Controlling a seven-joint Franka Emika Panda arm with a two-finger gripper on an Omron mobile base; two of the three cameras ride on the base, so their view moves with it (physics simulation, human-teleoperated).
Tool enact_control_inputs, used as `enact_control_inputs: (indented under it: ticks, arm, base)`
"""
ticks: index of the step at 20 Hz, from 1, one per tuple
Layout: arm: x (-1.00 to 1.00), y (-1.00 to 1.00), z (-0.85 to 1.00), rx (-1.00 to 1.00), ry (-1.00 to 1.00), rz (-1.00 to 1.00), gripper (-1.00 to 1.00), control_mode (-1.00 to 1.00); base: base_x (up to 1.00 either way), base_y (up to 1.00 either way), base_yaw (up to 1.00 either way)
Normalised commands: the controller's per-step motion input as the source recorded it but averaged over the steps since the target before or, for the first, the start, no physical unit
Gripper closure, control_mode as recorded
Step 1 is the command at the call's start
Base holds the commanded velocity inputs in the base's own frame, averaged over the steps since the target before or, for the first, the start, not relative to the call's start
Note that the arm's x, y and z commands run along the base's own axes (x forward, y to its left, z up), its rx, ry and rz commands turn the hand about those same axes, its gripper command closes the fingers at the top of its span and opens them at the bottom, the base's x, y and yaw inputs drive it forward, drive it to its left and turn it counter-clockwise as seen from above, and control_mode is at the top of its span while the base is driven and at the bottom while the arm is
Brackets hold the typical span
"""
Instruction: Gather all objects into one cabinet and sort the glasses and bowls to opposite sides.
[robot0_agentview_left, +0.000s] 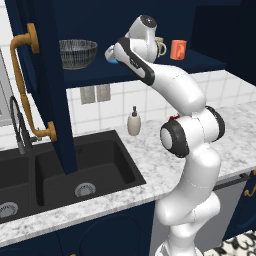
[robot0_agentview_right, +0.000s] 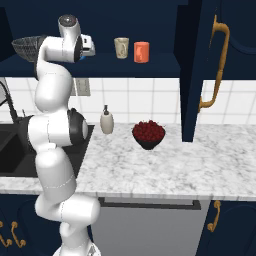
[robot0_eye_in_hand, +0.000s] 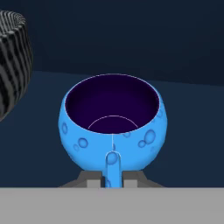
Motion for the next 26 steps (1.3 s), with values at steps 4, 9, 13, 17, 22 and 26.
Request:
enact_control_inputs:
  ticks: [4,9,13,17,22,26]
  arm:
    - [-0.24,-0.25,0.00,0.00,-0.07,0.00,1.00,-1.00]
    - [-0.57,-0.89,-0.03,0.00,-0.07,-0.01,1.00,-1.00]
    - [-0.20,-1.00,0.00,-0.01,-0.07,-0.06,1.00,-1.00]
    - [-0.01,-0.85,-0.02,-0.03,-0.06,-0.07,1.00,-1.00]
    - [0.01,-0.33,-0.09,-0.03,0.00,-0.04,1.00,-1.00]
    - [0.00,0.00,0.00,-0.02,0.00,0.00,-1.00,-1.00]
  base:
    - [0.00,0.00,0.00]
    - [0.00,0.00,0.00]
    - [0.00,0.00,0.00]
    - [0.00,0.00,0.00]
    - [0.00,0.00,0.00]
    - [0.00,0.00,0.00]
